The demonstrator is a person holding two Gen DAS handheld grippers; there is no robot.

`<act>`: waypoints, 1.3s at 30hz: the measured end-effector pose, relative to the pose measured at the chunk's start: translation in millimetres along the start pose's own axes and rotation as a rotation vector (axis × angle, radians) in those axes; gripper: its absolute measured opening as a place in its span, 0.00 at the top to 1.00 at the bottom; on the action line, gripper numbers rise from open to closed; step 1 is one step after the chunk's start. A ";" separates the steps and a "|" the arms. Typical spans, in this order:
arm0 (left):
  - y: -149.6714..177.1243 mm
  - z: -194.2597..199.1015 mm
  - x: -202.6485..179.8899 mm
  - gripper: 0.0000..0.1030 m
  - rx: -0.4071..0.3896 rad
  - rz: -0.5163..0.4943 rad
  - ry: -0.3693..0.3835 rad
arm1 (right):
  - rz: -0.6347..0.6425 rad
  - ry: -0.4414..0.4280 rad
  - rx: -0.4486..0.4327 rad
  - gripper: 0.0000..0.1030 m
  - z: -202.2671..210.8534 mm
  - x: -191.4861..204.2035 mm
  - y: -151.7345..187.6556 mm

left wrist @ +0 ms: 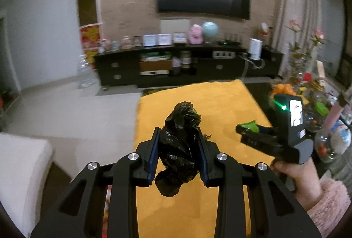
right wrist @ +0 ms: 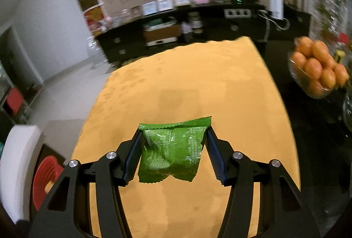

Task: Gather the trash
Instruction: 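Carry the black bag and green packet over the red basket with both tools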

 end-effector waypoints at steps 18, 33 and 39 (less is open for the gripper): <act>97.2 -18.6 158.9 0.72 0.050 0.336 -0.282 | 0.368 -0.166 0.101 0.48 -17.9 179.4 46.3; 153.3 -80.4 225.2 0.72 0.222 0.449 -0.272 | 0.563 -0.294 0.232 0.48 -55.7 277.6 80.0; 174.8 -95.6 237.7 0.72 0.299 0.503 -0.244 | 0.589 -0.335 0.298 0.47 -70.0 295.3 92.4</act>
Point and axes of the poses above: each gripper's, at about its wrist camera, not at the fingertips, and z roughly against the way its jaws point, x to its left, y to its underside, the point moved 6 cm from there along -z, roughly the way its jaws point, and after that the axes turned 14 degrees about x, right-handed, at the moved point
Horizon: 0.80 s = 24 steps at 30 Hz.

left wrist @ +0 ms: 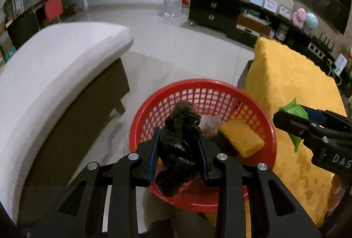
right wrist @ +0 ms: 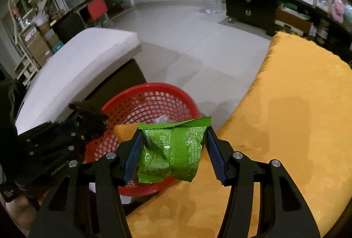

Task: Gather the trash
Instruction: 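Carry the black bag and green packet over the red basket with both tools, then open both tools over the red basket to drop bag and packet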

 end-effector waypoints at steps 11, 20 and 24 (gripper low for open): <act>3.9 -4.1 -1.4 0.68 0.018 -0.005 0.017 | -0.005 -0.060 0.006 0.33 -2.0 6.3 -5.8; -0.7 4.2 -0.2 0.28 -0.011 0.019 0.036 | -0.051 -0.051 -0.044 0.32 17.8 -8.6 -6.7; -5.4 14.9 -1.9 0.24 -0.046 0.021 0.039 | -0.076 -0.036 -0.072 0.28 28.2 -17.9 -5.1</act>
Point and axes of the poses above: each gripper's, at about its wrist camera, not at the fingertips, and z roughly against the way its jaws point, x to its left, y to its underside, the point moved 6 cm from there along -z, roughly the way its jaws point, and after that the axes turned 14 degrees about x, right-handed, at the moved point
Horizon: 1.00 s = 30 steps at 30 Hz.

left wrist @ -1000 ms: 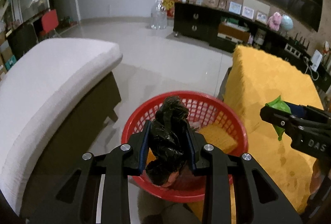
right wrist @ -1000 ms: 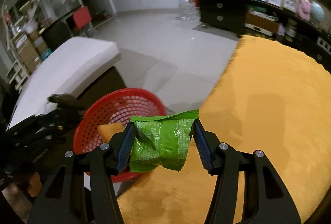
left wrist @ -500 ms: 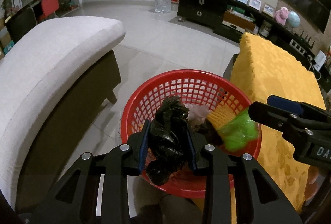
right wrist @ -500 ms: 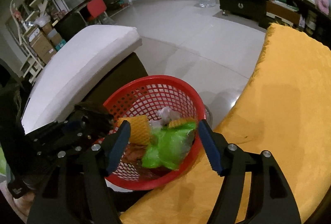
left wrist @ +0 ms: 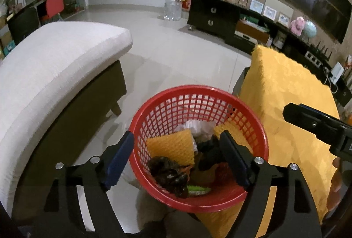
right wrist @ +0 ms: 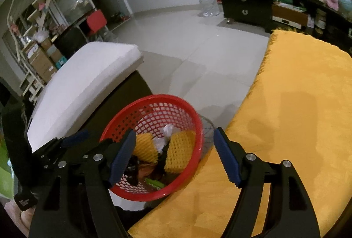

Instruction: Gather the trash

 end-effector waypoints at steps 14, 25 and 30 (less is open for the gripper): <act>3.6 53.4 -25.3 0.15 -0.199 -0.120 -0.157 | 0.012 0.125 -0.141 0.11 43.0 -8.9 13.9; 13.3 80.9 -17.5 0.14 -0.222 -0.082 -0.161 | -0.018 0.131 -0.170 0.07 62.4 -3.9 38.7; 21.8 94.6 -11.8 0.11 -0.233 -0.074 -0.158 | -0.014 0.128 -0.186 0.07 69.9 3.8 50.3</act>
Point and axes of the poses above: each gripper's, at about its wrist camera, not at the fingertips, and z roughly against the way its jaws point, x to its left, y to its underside, the point moved 6 cm from there along -z, roughly the way its jaws point, and after that the axes turned 14 degrees about x, right-handed, at the moved point
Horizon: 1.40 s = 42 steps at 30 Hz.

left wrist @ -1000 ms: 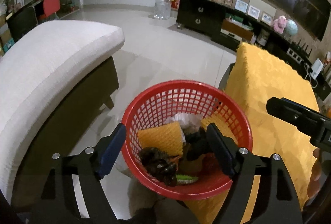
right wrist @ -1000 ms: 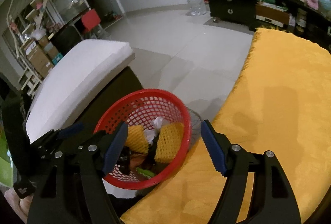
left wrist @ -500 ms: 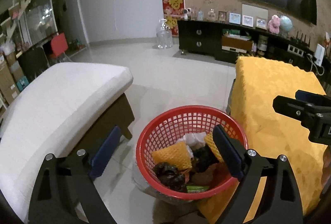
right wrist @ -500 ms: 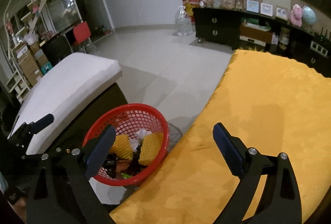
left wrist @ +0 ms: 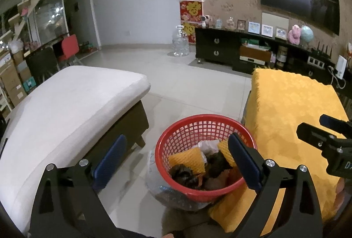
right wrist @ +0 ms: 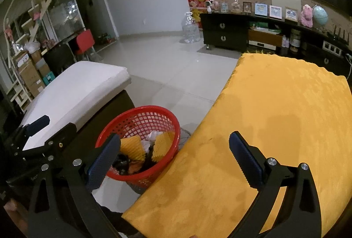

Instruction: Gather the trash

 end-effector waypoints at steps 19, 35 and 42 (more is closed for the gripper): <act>33.8 78.6 22.6 0.08 -0.086 0.020 -0.019 | 0.084 -0.001 -0.087 0.07 46.6 45.9 40.6; 42.8 74.2 21.5 0.08 -0.080 0.019 -0.112 | 0.092 0.051 -0.158 0.07 68.0 48.1 46.6; 44.1 70.7 21.7 0.08 -0.067 0.023 -0.097 | 0.091 0.053 -0.157 0.07 67.2 47.1 47.0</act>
Point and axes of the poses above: each gripper's, at about its wrist camera, not at the fingertips, and z roughly against the way its jaws point, x to its left, y to its underside, the point moved 6 cm from there along -z, roughly the way its jaws point, and after that the axes turned 14 degrees about x, right-handed, at the moved point
